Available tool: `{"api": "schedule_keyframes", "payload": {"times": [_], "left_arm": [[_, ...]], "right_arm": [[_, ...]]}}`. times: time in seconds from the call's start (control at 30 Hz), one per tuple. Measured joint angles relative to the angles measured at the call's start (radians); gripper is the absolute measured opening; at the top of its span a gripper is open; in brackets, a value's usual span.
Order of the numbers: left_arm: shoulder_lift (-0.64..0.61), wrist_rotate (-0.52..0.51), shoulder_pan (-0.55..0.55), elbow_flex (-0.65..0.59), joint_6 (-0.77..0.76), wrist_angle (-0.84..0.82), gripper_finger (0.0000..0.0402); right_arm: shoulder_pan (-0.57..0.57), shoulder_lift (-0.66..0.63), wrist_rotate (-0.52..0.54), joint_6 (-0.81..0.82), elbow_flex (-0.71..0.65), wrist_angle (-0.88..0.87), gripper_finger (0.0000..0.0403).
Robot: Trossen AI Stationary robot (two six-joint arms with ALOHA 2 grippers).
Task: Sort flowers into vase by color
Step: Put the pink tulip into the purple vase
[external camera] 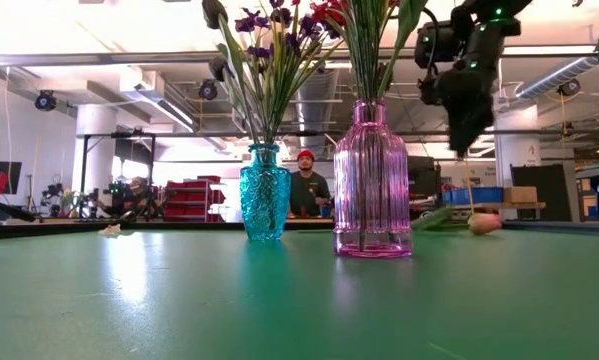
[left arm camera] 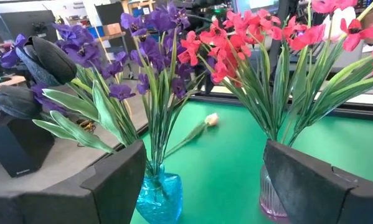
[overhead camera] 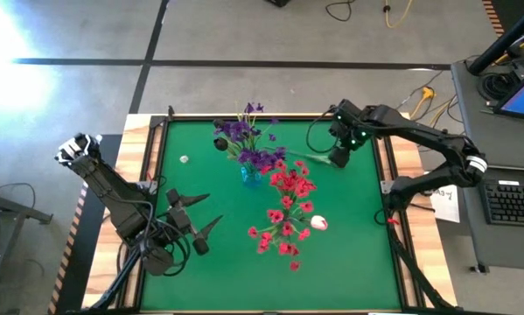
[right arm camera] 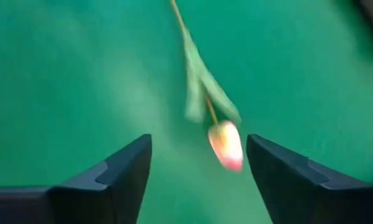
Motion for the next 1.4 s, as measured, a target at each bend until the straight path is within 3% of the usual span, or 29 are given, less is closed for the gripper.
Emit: {"api": "schedule_keyframes", "payload": {"times": [0.2,0.4,0.57,0.67,0.9,1.03,1.27,1.4], "left_arm": [[0.0,0.004,0.0,0.012,0.0,0.003,0.0307],[0.0,0.011,0.0,0.013,0.002,0.006,0.0307],[0.0,0.006,0.0,0.014,0.005,0.006,0.0307],[0.0,0.004,0.0,0.014,0.004,0.008,0.0307],[0.0,0.001,0.0,0.014,0.004,0.014,0.0307],[0.0,0.0,0.0,0.014,0.004,0.014,0.0307],[0.0,-0.002,0.002,0.014,0.004,0.014,0.0307],[0.0,-0.002,0.004,0.014,0.004,0.02,0.0307]], "right_arm": [[0.0,0.039,-0.015,-0.064,-0.089,0.252,0.0275],[0.0,0.142,-0.011,-0.109,-0.206,0.454,0.0259],[0.0,0.249,0.048,-0.16,-0.221,0.601,0.0242],[0.0,0.306,0.119,-0.21,-0.204,0.64,0.0233],[-0.002,0.428,0.14,-0.243,-0.156,0.654,0.021],[-0.002,0.442,0.134,-0.254,-0.152,0.654,0.0167],[-0.002,0.422,0.14,-0.253,-0.155,0.658,0.0034],[-0.005,0.413,0.157,-0.242,-0.156,0.653,0.0018]]}}
